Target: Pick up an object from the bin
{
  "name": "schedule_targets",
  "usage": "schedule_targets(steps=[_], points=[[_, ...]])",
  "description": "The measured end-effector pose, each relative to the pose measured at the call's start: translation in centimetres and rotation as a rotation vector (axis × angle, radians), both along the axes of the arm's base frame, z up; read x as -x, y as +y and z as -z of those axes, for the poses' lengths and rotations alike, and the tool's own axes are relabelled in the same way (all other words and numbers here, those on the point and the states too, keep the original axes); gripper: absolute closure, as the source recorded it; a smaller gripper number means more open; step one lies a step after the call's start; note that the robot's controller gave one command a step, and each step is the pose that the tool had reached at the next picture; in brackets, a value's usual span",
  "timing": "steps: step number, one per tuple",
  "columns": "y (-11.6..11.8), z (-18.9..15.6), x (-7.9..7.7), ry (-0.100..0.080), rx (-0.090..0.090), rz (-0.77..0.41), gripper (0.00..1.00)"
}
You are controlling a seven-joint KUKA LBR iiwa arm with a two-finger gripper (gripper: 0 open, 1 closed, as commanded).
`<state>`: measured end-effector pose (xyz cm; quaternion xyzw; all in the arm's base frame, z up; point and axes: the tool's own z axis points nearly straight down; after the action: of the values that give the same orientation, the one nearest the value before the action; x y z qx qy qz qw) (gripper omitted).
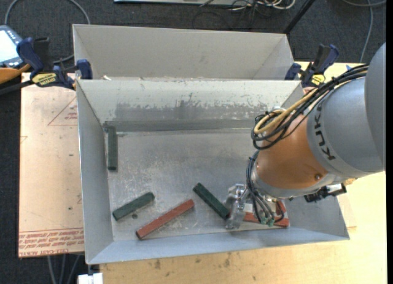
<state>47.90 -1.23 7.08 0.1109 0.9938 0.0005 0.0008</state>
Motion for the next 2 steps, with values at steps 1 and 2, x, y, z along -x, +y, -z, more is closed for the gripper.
schedule_targets(steps=[1,2], points=[[0.87,-9.53,-2.43,-0.009,0.000,0.000,1.00],[0.84,-9.08,-2.19,0.000,0.000,0.001,0.00]])
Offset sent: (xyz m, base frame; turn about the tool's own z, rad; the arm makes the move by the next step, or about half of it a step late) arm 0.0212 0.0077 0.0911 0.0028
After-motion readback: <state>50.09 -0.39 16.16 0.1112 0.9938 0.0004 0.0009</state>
